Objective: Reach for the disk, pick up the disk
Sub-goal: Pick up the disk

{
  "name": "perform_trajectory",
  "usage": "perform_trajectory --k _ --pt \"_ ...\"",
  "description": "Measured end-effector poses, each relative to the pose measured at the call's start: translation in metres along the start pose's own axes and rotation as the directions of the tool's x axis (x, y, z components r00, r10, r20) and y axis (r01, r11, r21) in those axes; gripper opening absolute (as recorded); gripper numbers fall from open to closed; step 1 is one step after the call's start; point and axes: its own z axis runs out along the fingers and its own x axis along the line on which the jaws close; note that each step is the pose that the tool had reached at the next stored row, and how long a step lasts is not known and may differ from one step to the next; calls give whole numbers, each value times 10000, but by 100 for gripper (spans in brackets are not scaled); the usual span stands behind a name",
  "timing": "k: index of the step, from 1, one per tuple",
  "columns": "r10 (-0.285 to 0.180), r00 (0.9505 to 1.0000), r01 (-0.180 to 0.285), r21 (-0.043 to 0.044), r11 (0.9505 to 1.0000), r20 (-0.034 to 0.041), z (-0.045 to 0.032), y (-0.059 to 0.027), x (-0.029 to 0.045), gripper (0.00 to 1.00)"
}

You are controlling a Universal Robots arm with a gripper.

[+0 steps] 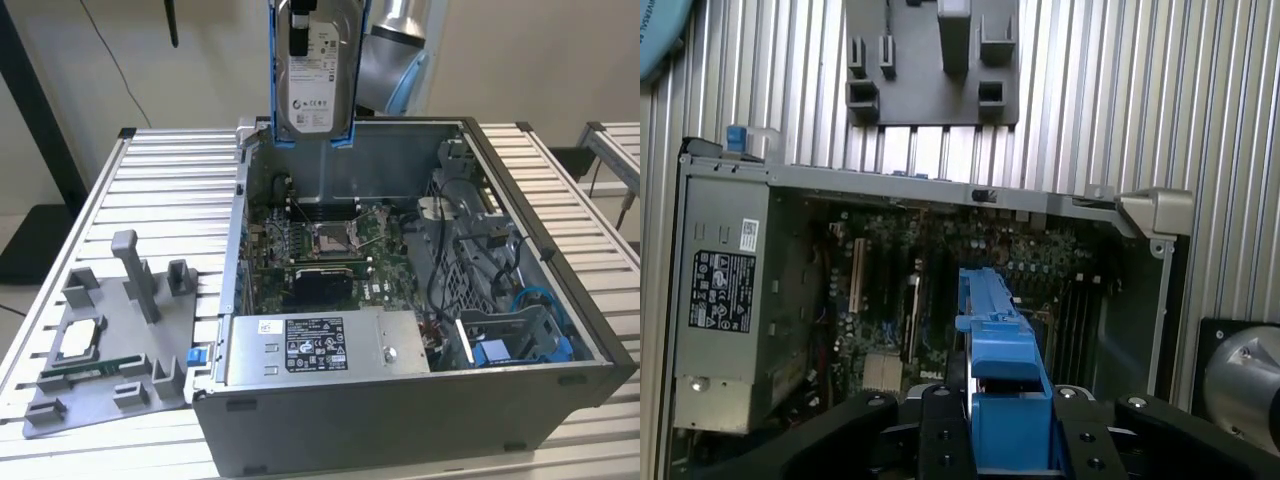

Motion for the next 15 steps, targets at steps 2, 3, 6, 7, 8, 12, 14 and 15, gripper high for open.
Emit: perform_trajectory --k 2,3,6,7,8,12,14,15 --pt "0 10000 0 -1 10000 0 -1 -29 2 0" --pt "0 10000 0 0 10000 0 -1 -45 3 0" --pt "-1 10000 1 1 10000 1 -3 -96 7 0" --pt "0 10000 0 0 10000 0 -4 -115 8 0" --pt "1 10000 -1 0 10000 0 -4 -132 9 0" --pt "-1 10000 1 -2 10000 0 -7 -224 16 0" --pt "1 10000 -1 -4 10000 0 -9 -282 20 0" --pt "0 10000 0 -5 10000 0 -10 -311 22 0"
